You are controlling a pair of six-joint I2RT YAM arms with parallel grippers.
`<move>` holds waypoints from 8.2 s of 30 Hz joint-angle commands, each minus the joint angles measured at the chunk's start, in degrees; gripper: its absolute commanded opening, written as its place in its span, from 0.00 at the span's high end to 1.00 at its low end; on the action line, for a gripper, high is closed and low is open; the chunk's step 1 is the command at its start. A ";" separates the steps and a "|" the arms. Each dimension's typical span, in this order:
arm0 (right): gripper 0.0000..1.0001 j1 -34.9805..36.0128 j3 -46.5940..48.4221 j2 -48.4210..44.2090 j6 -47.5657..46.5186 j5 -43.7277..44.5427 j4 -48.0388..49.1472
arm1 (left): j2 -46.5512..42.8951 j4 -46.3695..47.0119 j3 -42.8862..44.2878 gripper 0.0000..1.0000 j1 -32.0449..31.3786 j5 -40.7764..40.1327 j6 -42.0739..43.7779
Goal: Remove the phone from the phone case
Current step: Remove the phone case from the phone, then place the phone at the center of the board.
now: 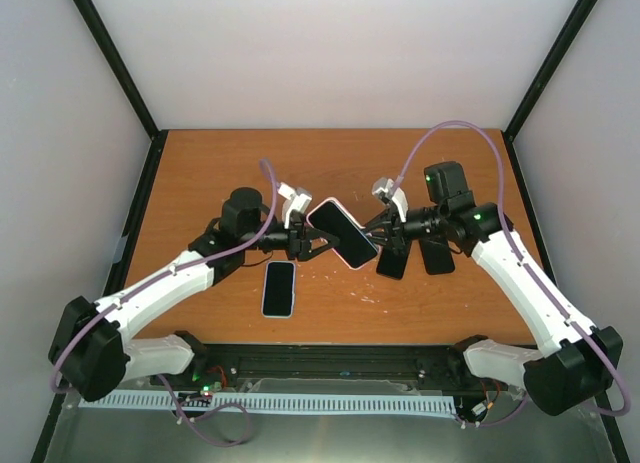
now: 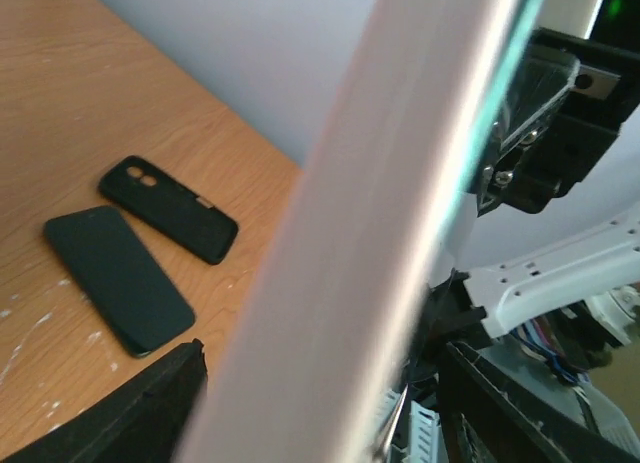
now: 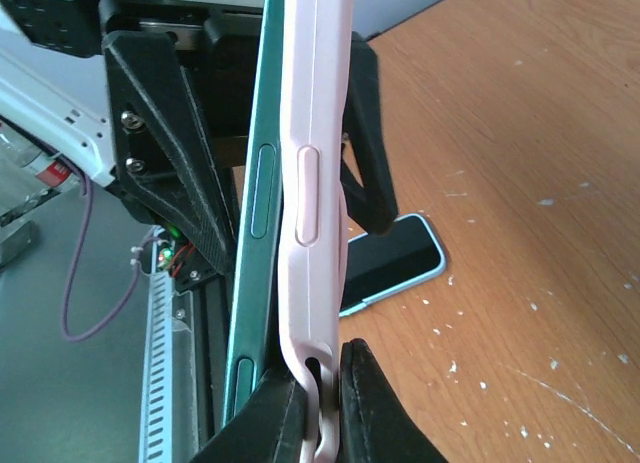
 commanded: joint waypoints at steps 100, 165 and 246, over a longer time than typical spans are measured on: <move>0.97 -4.03 -17.31 15.62 35.91 28.77 19.31 | 37.86 14.74 9.11 0.46 -30.27 -73.90 9.39; 0.97 -6.34 -18.85 15.39 32.10 25.54 19.36 | 20.31 5.44 0.04 1.00 -30.10 -86.46 12.69; 0.97 -27.19 -1.32 16.11 16.58 17.89 -0.69 | -1.45 -10.60 -7.02 0.12 -28.43 -71.42 1.62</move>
